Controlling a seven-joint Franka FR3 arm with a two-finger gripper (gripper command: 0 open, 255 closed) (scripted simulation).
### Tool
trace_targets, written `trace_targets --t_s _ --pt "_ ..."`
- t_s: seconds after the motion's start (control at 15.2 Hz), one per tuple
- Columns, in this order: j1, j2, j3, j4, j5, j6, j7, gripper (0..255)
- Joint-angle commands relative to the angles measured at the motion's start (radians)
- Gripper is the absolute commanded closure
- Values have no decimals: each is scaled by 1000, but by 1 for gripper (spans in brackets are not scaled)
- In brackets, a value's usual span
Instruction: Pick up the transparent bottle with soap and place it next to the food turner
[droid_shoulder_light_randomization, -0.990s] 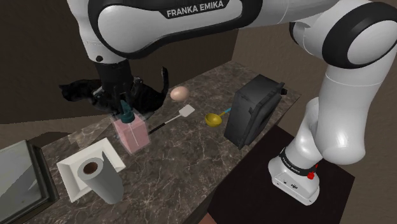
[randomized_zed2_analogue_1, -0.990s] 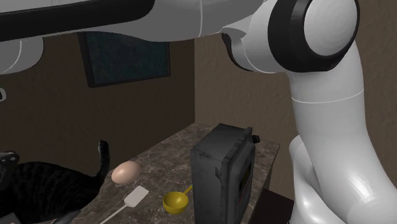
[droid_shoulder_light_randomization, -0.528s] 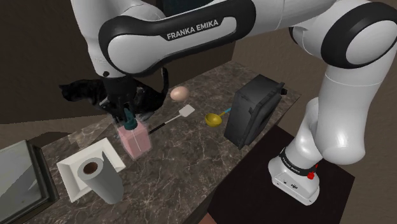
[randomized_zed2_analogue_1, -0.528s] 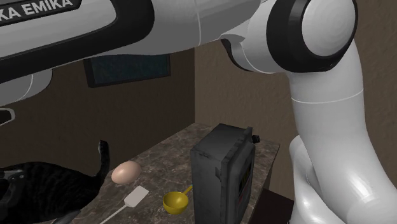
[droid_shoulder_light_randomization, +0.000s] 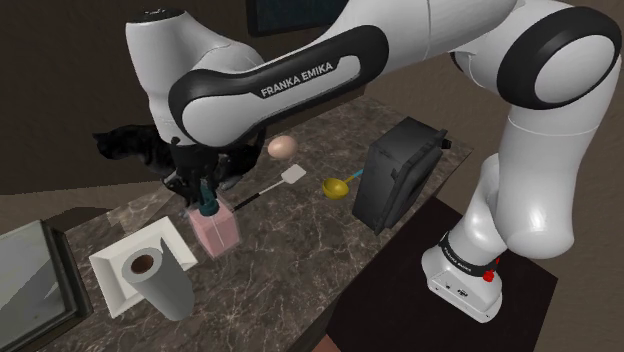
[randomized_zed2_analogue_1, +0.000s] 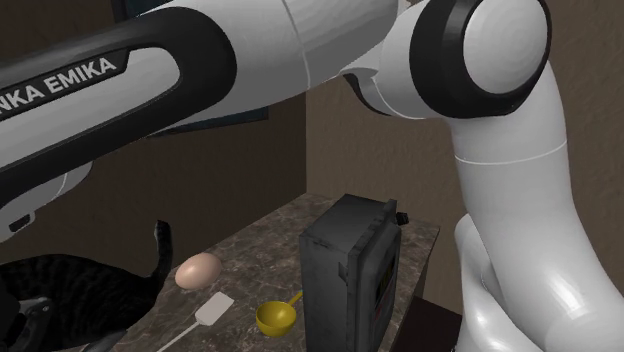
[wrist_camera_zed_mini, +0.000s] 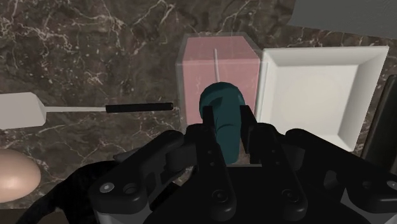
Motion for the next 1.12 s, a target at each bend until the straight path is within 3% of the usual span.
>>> trace_targets --t_s 0.0,0.59,0.66,1.06 --pt "0 6 -1 -18 -2 25 1 255" --pt "-1 12 -1 -30 -4 42 2 255" --pt "1 14 -1 -24 -5 38 3 0" --pt "-2 1 0 -11 -1 13 0 0"
